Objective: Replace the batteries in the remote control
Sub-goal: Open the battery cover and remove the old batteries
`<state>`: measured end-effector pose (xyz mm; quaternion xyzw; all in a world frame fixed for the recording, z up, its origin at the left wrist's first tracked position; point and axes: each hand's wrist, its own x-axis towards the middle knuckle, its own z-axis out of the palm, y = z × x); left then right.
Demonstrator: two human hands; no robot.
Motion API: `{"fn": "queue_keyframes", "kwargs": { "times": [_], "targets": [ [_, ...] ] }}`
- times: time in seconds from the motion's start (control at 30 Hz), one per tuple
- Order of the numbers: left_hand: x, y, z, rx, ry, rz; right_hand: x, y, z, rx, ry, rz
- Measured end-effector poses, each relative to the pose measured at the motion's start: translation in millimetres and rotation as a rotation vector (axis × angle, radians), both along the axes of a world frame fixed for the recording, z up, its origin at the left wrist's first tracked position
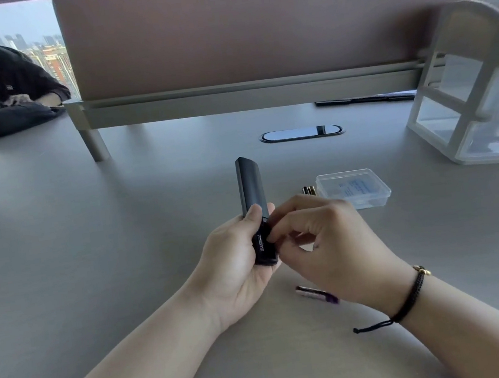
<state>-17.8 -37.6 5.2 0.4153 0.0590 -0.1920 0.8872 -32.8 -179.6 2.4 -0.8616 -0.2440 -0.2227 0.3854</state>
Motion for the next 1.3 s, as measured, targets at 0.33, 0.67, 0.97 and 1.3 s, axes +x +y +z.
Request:
{"fn": "queue_keyframes", "kwargs": {
  "times": [0.33,0.67,0.97,1.3],
  "targets": [
    [9,1,-3,0.126,-0.131,0.309,-18,20,-13,-0.347,-0.007,-0.114],
    [12,3,-5,0.061,-0.136,0.321,-83,-11,18,-0.069,0.138,-0.026],
    [8,5,-5,0.159,-0.232,0.142,-89,-20,-12,-0.591,0.074,-0.103],
    [7,6,-3,0.168,-0.261,0.096,17,-19,-12,-0.480,0.174,-0.610]
  ]
}}
